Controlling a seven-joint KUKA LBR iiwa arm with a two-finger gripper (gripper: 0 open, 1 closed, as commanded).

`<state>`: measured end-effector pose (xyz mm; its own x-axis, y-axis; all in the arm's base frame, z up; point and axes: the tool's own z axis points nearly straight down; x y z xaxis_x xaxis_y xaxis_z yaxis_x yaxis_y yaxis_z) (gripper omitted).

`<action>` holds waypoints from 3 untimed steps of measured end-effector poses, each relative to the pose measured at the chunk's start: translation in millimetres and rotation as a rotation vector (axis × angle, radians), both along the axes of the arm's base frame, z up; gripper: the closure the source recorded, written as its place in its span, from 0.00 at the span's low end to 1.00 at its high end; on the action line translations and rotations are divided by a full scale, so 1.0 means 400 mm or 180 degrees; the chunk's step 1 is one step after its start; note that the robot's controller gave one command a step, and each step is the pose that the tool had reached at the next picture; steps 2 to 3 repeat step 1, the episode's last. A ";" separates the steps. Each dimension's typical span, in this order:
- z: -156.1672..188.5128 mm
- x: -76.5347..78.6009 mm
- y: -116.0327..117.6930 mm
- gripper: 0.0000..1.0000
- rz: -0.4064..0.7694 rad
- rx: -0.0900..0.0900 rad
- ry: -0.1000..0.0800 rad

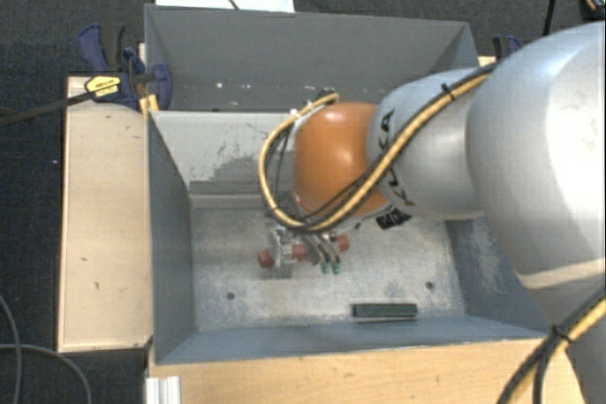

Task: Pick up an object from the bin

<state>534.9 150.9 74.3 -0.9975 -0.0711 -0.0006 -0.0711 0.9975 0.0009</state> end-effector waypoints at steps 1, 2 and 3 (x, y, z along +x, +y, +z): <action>0.324 0.008 -0.029 1.00 -0.0740 0.0007 -0.0023; 0.324 0.008 -0.029 1.00 -0.0740 0.0007 -0.0023; 0.324 0.008 -0.029 1.00 -0.0740 0.0007 -0.0023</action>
Offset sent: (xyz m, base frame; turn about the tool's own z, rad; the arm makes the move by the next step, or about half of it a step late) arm 0.0012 -0.0116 0.1257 0.2320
